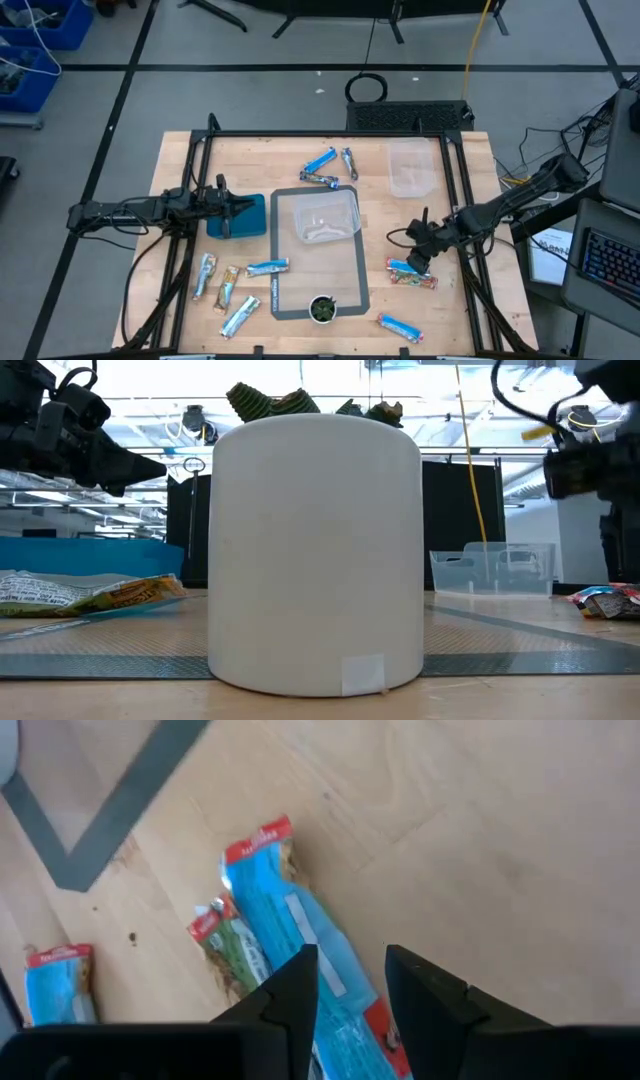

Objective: Pick and place Granola Bars by type
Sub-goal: Put the red granola bar into the right transparent bin

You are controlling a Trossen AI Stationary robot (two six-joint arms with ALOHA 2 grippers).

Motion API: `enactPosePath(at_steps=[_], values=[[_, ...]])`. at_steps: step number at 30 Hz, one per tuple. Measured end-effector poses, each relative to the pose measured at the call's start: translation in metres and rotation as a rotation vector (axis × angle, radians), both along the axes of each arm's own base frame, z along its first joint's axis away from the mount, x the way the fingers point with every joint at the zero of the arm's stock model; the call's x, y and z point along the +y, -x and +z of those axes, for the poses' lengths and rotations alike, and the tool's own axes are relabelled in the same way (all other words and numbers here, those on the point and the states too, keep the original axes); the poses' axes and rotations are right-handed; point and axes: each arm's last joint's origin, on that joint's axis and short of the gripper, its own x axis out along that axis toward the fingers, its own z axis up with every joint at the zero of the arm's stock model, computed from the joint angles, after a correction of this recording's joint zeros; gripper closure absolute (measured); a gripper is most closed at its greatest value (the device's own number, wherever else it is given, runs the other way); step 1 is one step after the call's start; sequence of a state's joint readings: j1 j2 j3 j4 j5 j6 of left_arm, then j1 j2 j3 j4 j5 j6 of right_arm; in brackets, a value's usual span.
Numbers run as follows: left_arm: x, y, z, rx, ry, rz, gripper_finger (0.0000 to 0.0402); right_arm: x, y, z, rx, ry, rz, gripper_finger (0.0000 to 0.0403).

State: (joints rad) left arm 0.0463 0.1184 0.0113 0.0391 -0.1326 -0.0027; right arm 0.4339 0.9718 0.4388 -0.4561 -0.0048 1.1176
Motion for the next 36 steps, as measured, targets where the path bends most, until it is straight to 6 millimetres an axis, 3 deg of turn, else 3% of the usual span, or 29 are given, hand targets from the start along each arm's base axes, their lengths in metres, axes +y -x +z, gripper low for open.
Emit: enactPosePath(at_steps=[7,19,22,28,36], values=[[0.000,0.000,0.000,0.000,0.000,0.000,0.0360,0.002,0.001,-0.017,-0.066,-0.122,0.011,0.0269],[0.000,0.000,0.000,-0.001,0.002,0.001,0.0360,0.002,0.004,-0.019,-0.036,-0.153,0.046,0.0272],[0.000,0.000,0.000,-0.002,0.002,0.001,0.0360,0.001,0.006,-0.021,-0.005,-0.138,0.046,0.0295],[0.000,0.000,0.000,-0.002,0.002,0.001,0.0360,0.001,0.007,-0.023,0.018,-0.143,0.066,0.0388],[0.000,0.000,0.000,-0.001,-0.005,0.002,0.0360,-0.001,0.003,-0.020,-0.105,0.019,0.151,0.0402]])
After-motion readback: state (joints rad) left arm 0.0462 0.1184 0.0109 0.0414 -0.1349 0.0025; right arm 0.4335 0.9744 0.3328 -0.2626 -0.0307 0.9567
